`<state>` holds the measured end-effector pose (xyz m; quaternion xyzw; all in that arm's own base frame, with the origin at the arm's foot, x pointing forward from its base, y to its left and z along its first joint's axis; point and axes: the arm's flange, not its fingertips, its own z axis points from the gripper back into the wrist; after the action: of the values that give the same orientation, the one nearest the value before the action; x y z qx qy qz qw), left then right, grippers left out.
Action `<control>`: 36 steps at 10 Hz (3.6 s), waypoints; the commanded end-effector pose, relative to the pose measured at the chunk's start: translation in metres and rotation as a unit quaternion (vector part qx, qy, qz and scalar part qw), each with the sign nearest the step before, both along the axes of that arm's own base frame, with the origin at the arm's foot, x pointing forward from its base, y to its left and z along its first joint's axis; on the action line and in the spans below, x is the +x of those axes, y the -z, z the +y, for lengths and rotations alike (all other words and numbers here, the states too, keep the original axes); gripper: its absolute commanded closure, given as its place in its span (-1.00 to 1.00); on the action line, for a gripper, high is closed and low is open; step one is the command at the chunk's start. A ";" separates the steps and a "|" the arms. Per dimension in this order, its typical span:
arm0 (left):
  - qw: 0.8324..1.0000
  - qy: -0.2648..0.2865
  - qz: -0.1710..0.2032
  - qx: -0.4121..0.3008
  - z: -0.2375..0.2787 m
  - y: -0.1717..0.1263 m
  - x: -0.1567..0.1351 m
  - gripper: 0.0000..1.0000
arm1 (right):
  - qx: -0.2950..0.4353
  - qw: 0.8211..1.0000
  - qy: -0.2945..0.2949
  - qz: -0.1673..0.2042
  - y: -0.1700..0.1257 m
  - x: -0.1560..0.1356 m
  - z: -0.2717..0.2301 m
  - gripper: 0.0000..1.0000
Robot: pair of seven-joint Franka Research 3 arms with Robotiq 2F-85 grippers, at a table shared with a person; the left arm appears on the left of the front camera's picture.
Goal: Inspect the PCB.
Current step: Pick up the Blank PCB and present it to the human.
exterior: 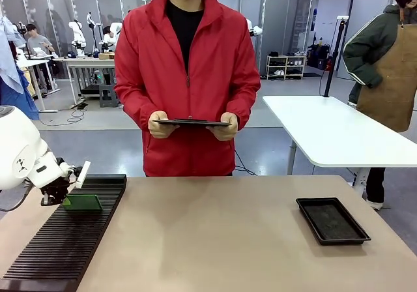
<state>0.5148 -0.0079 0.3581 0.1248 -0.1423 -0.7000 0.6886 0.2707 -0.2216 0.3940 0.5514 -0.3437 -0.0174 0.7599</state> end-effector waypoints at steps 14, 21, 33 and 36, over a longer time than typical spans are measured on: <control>0.891 -0.177 0.208 -0.362 0.068 -0.105 -0.042 1.00 | 0.003 1.000 -0.002 -0.005 -0.001 -0.001 -0.001 -1.00; 0.848 -0.199 0.232 -0.433 0.079 -0.087 -0.057 1.00 | 0.003 1.000 -0.002 -0.005 -0.001 -0.001 -0.001 -1.00; 0.545 -0.327 0.501 -0.587 0.039 -0.030 0.044 0.94 | 0.003 1.000 -0.002 -0.005 -0.001 -0.001 -0.001 -1.00; 0.501 -0.359 0.536 -0.576 0.028 -0.028 0.071 0.94 | 0.003 1.000 -0.002 -0.005 -0.001 -0.001 -0.001 -1.00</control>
<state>0.5712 0.0208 0.3826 -0.6434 -0.0755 -0.1077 0.7541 0.2705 -0.2216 0.3940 0.5517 -0.3436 -0.0175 0.7598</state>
